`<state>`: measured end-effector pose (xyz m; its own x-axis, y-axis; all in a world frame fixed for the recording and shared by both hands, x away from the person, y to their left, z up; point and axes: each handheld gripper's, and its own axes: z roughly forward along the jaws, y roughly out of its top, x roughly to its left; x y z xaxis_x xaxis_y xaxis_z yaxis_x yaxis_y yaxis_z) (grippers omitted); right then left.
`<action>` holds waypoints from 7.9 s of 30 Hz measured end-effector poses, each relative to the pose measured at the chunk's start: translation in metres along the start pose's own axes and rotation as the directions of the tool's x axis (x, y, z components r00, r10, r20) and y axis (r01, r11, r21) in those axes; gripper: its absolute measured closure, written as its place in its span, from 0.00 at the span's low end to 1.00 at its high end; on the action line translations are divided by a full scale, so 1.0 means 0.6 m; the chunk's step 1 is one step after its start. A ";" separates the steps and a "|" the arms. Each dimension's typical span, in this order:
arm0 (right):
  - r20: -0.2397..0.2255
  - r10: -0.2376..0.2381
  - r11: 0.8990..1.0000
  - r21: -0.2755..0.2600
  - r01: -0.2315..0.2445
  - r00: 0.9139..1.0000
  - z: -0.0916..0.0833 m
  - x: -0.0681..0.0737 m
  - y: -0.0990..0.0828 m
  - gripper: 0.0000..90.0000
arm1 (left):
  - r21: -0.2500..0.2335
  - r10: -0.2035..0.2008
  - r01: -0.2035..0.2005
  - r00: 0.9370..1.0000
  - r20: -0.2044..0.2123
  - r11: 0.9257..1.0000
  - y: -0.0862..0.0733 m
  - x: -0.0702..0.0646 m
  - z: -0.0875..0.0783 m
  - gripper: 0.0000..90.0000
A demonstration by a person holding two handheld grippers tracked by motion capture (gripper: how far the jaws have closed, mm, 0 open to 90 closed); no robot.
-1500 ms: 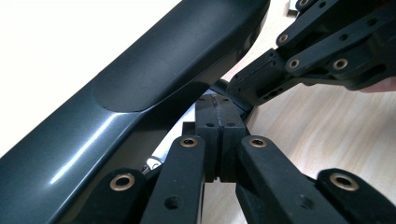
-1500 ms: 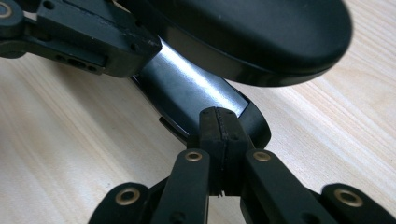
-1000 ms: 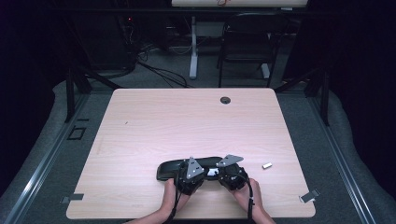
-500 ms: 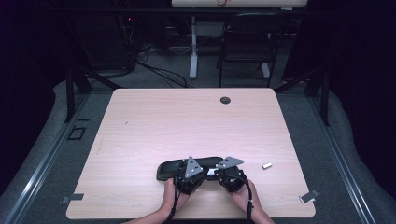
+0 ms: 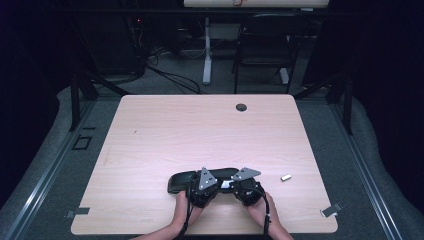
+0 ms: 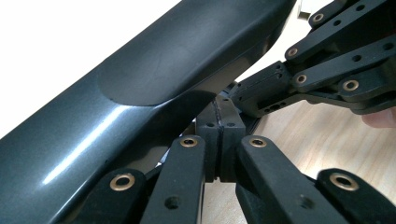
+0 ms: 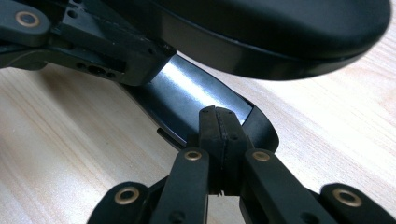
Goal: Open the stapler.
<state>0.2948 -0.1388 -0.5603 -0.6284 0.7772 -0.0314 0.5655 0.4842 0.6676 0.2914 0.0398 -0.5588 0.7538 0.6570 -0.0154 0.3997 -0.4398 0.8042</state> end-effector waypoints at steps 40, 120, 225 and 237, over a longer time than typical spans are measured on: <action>-0.012 0.027 1.000 -0.008 -0.027 1.000 0.001 -0.002 -0.001 1.00 | -0.084 0.033 -0.037 0.999 -0.042 0.996 0.022 -0.006 -0.013 1.00; -0.004 -0.008 1.000 0.003 0.008 1.000 0.001 0.001 0.003 1.00 | -0.228 0.005 -0.023 0.997 -0.081 0.973 0.059 0.018 -0.080 1.00; -0.041 0.012 1.000 0.022 -0.011 0.999 0.002 -0.007 0.007 1.00 | -0.258 -0.079 0.022 0.975 -0.210 0.966 0.037 0.104 -0.213 1.00; -0.044 0.012 1.000 0.017 -0.012 0.999 0.002 -0.007 0.006 1.00 | -0.262 -0.092 0.029 0.969 -0.230 0.965 0.036 0.109 -0.215 1.00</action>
<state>0.3003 -0.1400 -0.5588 -0.6445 0.7645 0.0099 0.5820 0.4821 0.6549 0.2820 0.1524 -0.4658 0.5735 0.8178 0.0483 0.2708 -0.2450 0.9309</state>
